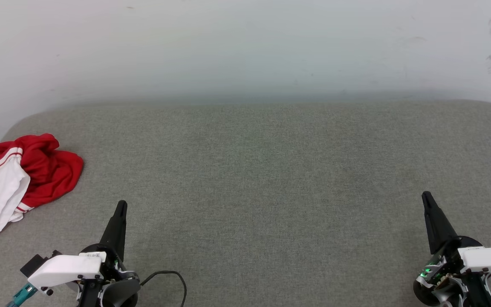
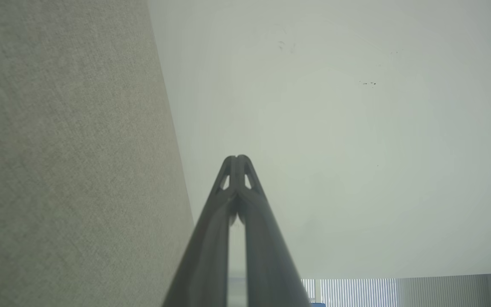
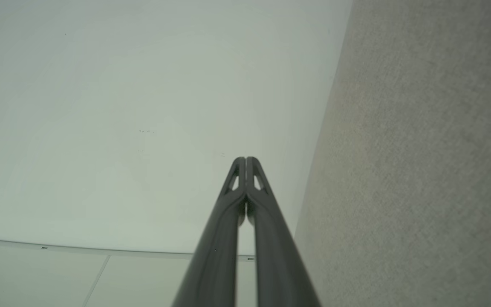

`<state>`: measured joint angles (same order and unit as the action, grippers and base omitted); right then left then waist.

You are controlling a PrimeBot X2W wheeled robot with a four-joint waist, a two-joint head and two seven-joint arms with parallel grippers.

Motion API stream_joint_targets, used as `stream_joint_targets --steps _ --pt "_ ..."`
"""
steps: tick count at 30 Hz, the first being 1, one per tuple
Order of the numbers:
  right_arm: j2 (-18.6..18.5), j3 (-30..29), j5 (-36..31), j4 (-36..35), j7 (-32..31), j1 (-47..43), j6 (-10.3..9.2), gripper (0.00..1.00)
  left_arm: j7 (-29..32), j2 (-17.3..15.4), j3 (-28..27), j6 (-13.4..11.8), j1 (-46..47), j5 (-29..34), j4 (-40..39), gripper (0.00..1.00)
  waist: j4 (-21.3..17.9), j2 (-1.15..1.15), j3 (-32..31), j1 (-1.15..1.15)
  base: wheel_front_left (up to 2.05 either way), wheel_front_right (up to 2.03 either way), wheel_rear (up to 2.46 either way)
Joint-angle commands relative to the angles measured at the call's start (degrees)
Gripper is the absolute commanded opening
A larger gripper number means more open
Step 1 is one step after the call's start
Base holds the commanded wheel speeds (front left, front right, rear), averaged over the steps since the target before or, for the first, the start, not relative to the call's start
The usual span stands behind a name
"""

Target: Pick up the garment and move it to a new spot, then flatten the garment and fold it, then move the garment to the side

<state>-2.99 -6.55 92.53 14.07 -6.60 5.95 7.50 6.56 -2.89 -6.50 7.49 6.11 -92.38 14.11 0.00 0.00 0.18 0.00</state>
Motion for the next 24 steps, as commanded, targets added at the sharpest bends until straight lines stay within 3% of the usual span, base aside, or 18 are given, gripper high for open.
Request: stream_joint_targets --steps 1,24 --pt "0.2 0.0 -0.3 0.0 -0.1 0.6 -0.02 0.0 0.1 0.1 -0.1 0.1 0.4 -0.1 0.0 0.0 0.0 0.0 0.0 0.0 0.0 0.0 0.0" --pt "0.2 0.0 -0.3 0.0 0.0 0.6 -0.02 0.0 0.1 0.1 -0.1 0.1 0.4 -0.1 0.0 0.0 0.0 0.0 0.0 0.0 0.0 0.0 0.0"
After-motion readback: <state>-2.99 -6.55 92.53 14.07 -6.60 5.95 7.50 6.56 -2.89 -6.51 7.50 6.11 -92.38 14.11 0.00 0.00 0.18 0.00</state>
